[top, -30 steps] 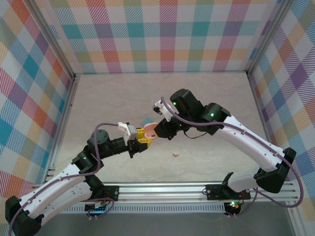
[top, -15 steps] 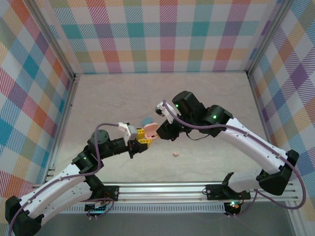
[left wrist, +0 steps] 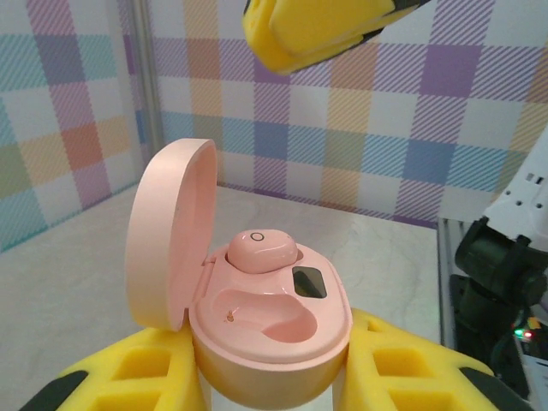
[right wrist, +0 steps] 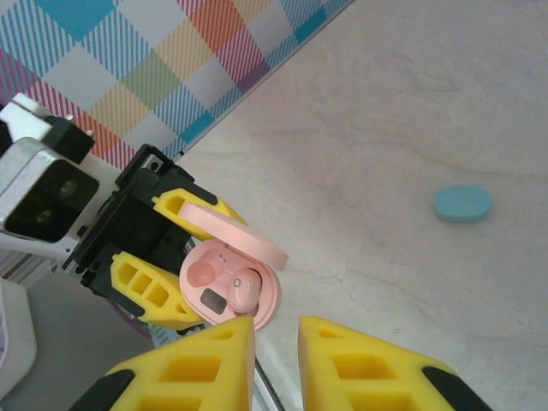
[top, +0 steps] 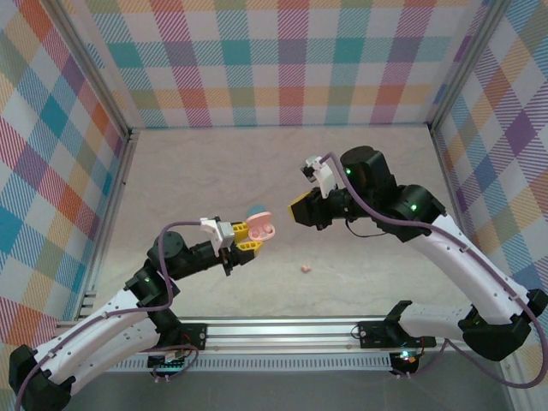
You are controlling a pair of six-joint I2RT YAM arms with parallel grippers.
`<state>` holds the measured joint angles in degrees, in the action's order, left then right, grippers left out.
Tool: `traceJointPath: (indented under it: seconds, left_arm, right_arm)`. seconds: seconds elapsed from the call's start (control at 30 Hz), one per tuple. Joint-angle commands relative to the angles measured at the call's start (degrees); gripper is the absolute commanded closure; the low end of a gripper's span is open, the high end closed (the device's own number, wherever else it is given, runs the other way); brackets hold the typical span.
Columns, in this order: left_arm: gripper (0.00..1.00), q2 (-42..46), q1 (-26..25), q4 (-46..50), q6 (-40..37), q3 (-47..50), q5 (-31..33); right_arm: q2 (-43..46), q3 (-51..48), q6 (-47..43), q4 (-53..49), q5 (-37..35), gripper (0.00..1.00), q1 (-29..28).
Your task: Insert the wireless bluetooth earbuds into the charging case
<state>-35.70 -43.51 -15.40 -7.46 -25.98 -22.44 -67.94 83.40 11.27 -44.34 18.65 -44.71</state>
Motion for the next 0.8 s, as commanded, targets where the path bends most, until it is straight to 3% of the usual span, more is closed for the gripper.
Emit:
traceJointPath:
  seconds: [0.0,0.2,0.57,0.77]
  left_arm:
    - [0.78,0.5,-0.7,-2.9,-5.2,-1.9,3.2]
    - [0.78,-4.2,-0.7,-0.3,-10.2,-5.8,3.2]
    - [0.78,-8.7,-0.8,0.1,-11.5,-7.7,0.9]
    - [0.78,-8.2,-0.8,0.3,-11.3,-7.5,1.2]
  right_arm:
    - [-1.2,-0.8,1.5,2.9,4.4,0.78,0.8]
    - [-3.9,-0.8,-0.5,5.2,6.6,0.78,-0.2]
    - [-12.4,3.6,-8.1,-1.5,-6.4,0.75,-5.6]
    - [-13.0,4.3,-8.5,-1.0,-6.0,0.77,-5.6]
